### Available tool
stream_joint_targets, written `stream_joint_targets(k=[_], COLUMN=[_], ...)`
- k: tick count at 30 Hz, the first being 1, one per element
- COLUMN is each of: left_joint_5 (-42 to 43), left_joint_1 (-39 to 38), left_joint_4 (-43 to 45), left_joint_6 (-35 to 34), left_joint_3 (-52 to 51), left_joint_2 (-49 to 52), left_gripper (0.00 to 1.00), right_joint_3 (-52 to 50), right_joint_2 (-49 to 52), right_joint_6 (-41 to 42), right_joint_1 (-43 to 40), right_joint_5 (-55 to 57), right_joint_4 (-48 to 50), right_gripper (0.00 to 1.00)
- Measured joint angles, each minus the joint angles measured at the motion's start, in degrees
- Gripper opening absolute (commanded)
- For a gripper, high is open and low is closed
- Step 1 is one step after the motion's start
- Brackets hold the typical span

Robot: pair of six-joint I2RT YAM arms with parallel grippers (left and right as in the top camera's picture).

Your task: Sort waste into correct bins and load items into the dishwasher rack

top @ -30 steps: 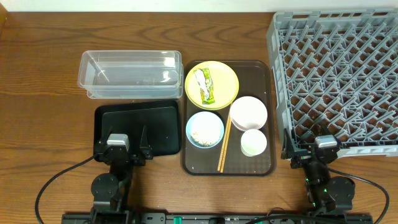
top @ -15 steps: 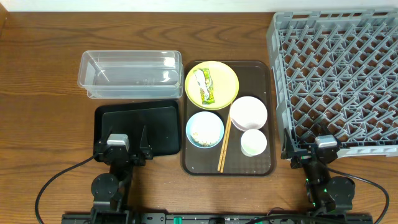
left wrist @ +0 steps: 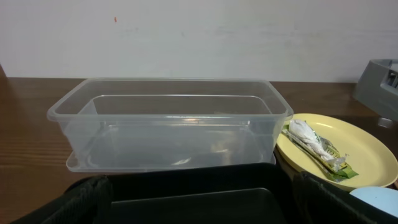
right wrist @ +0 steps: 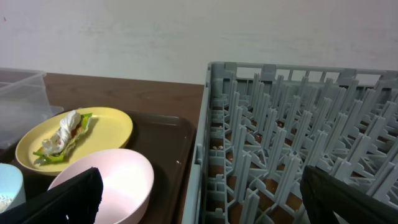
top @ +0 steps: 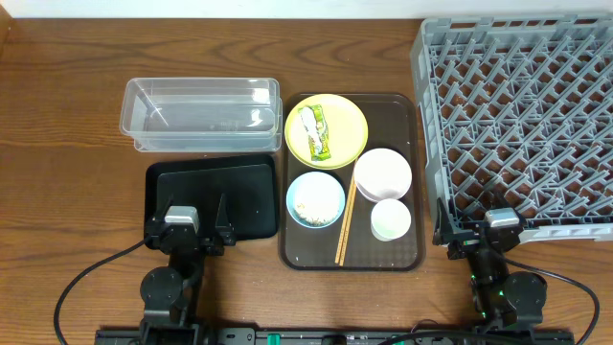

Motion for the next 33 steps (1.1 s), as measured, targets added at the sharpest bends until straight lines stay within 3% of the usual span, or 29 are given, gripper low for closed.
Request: stream_joint_targets(k=[22,27,33], left_joint_5=[0.00,0.26,0.85], left_joint_1=[0.00,0.00,0.00], left_joint_4=[-1.97,-6.45,-16.39], left_joint_6=[-2.27,-3.28,-3.48], left_joint_3=[1.16,6.23,24.41], left_joint_2=[0.92,8.22,24.37], left_gripper=[0.95,0.95,0.95], right_joint_3=[0.24,5.57,20.37], right_joint_2=[0.00,2.56,15.61], right_joint_6=[0.79,1.25,1.25], right_joint_1=[0.00,0.00,0.00], right_joint_5=[3.69,8.94,12.70], right_joint_4=[4.63,-3.87,-14.21], right_gripper=[0.99,0.99,0.99])
